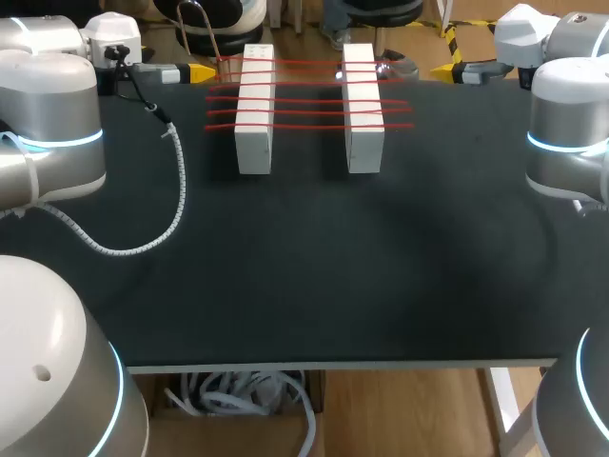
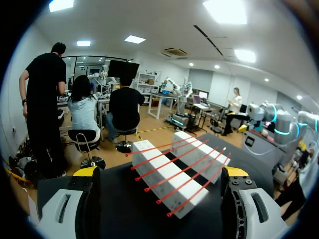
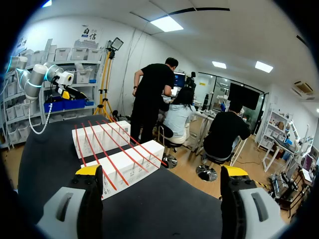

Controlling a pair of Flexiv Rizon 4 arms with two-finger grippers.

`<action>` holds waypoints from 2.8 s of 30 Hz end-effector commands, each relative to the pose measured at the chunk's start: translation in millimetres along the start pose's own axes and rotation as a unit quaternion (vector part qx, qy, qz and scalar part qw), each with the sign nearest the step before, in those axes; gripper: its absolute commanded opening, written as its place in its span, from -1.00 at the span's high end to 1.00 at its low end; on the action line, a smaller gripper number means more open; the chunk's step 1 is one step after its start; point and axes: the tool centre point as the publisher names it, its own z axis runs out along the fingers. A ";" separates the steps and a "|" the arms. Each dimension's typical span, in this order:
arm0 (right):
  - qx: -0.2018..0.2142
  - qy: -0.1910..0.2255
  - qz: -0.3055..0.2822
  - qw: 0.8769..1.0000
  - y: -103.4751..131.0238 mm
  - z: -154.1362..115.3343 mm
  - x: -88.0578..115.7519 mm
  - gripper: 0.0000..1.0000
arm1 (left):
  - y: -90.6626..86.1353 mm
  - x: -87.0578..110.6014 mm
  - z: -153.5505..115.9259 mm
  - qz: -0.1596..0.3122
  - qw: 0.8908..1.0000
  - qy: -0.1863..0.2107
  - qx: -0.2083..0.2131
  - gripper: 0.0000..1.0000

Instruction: Grab the tape and strap the tape.

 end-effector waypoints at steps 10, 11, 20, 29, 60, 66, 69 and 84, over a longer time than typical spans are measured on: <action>0.000 0.000 0.000 1.000 0.0 0.0 0.0 -1.00 | 0.0 0.0 0.0 0.000 1.000 0.000 0.000 -1.00; 0.000 0.000 0.000 1.000 0.0 0.0 0.0 -1.00 | 0.0 0.0 0.0 0.000 1.000 0.000 0.000 -1.00; 0.000 0.000 0.000 1.000 0.0 0.0 0.0 -1.00 | 0.0 0.0 0.0 0.000 1.000 0.000 0.000 -1.00; 0.000 0.000 0.000 1.000 0.0 0.0 0.0 -1.00 | 0.4 0.8 0.2 0.003 1.000 0.001 0.004 -1.00; 0.000 0.000 0.000 1.000 0.0 0.0 0.0 -1.00 | 54.5 61.4 -26.4 0.132 0.980 0.149 0.017 -1.00; 0.000 0.000 0.000 1.000 0.0 0.0 0.0 -1.00 | 55.3 71.2 -20.9 0.142 0.973 0.173 -0.049 -1.00; 0.000 0.000 0.000 1.000 0.0 0.0 0.0 -1.00 | 55.3 71.2 -20.9 0.142 0.973 0.173 -0.049 -1.00; 0.000 0.000 0.000 1.000 0.0 0.0 0.0 -1.00 | 55.3 71.2 -20.9 0.142 0.973 0.173 -0.049 -1.00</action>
